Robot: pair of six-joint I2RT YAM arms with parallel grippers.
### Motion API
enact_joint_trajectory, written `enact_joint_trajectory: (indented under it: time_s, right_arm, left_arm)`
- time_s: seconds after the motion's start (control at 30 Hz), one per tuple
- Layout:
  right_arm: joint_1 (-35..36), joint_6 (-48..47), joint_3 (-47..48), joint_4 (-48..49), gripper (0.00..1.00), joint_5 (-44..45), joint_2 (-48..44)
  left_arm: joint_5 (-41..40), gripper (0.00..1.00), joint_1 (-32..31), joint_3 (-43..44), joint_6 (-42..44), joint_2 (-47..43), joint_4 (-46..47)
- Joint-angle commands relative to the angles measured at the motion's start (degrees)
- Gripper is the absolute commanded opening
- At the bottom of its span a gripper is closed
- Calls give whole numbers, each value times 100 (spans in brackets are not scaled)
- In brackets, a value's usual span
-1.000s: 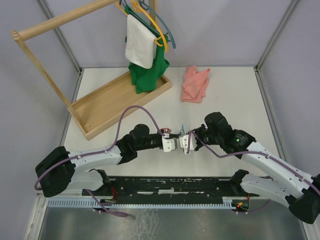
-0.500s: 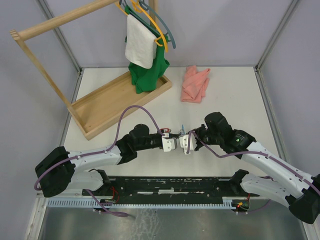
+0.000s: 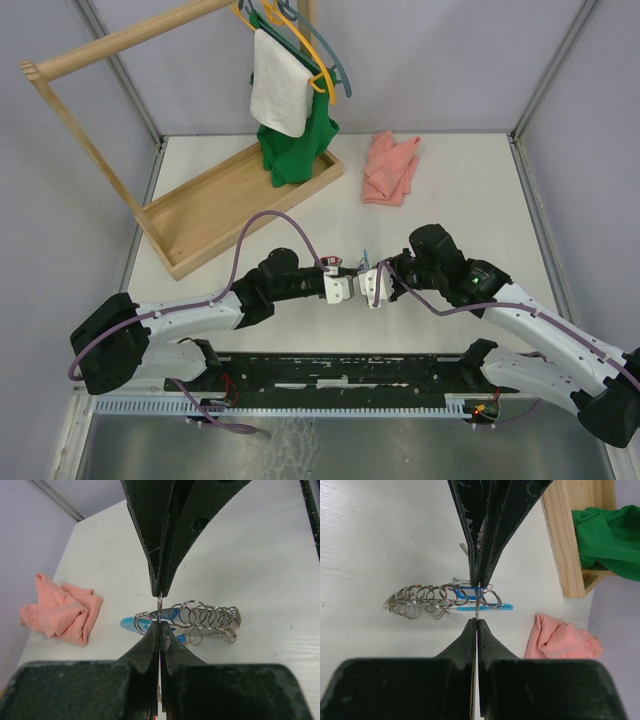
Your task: Put the keys on the keyring
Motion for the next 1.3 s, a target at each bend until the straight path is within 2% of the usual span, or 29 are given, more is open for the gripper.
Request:
enact_joint_trajectory:
  time_s: [0.0, 1.27]
  right_arm:
    - [6, 86, 178, 184, 1, 46, -60]
    - [20, 235, 222, 271, 1, -351, 24]
  left_arm:
    - [155, 3, -28, 122, -153, -73, 307]
    - [423, 3, -29, 144, -222, 71, 485]
